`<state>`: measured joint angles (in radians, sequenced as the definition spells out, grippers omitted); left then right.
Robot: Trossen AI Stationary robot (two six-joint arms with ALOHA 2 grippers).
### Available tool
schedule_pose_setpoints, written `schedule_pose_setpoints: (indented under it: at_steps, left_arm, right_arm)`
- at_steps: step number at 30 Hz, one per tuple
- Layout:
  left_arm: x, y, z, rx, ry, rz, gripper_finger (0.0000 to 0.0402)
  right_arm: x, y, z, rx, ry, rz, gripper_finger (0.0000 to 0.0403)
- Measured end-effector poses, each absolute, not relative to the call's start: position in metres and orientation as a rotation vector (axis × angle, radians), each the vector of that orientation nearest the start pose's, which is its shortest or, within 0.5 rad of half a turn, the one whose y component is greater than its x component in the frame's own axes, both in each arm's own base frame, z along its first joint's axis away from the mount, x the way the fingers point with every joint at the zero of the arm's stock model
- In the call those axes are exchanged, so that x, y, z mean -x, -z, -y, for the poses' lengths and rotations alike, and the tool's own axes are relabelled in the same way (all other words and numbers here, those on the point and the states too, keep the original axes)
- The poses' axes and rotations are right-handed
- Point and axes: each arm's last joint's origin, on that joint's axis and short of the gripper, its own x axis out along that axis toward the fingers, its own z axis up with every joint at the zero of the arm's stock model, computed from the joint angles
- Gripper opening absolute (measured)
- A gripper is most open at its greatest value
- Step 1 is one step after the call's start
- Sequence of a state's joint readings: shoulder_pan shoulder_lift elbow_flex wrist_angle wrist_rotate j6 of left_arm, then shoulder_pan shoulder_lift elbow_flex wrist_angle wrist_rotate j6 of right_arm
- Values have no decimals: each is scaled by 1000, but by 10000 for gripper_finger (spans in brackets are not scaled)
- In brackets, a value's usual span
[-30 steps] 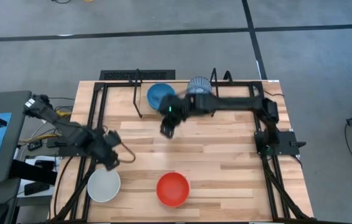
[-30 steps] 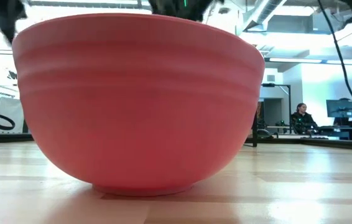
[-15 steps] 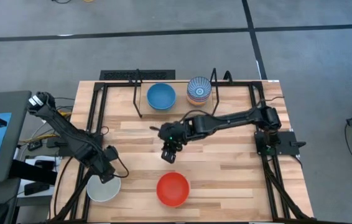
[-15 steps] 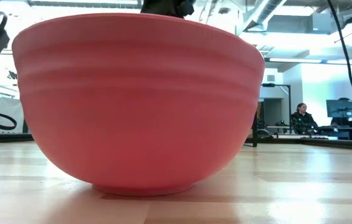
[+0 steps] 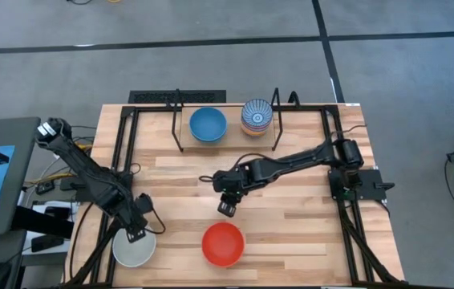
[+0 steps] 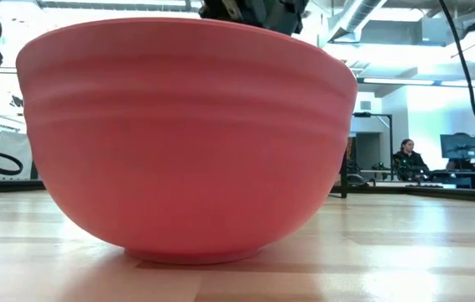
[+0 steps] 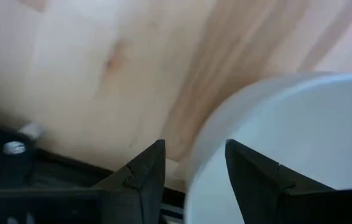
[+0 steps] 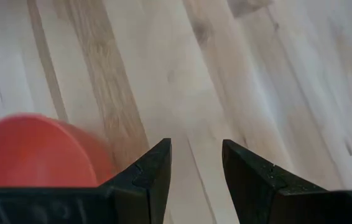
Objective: Place and stack bowls onto a shelf
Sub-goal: Move the white bowl to the right
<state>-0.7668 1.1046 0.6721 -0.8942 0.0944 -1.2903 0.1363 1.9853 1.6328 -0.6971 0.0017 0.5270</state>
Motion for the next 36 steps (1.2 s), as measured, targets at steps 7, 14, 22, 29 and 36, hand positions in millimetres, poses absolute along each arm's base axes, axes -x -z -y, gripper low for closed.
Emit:
schedule_pose_setpoints:
  at_steps: [7,14,22,29,36]
  left_arm:
    - [-119,-191,131,566,-168,-1503,150]
    - [-120,-188,132,578,-208,-1503,92]
    - [-124,-188,131,607,-289,-1392,5]
    - [-124,-189,131,618,-306,-1376,1]
    - [-127,-189,129,631,-321,-1364,0]
  right_arm:
    - [-410,-209,-67,-392,163,-1132,168]
    - [-397,-190,-83,-393,148,-1201,168]
    - [-401,-193,-105,-423,21,-1132,168]
    - [-405,-195,-108,-427,-8,-1084,169]
    - [-403,-197,-108,-444,-12,-1095,168]
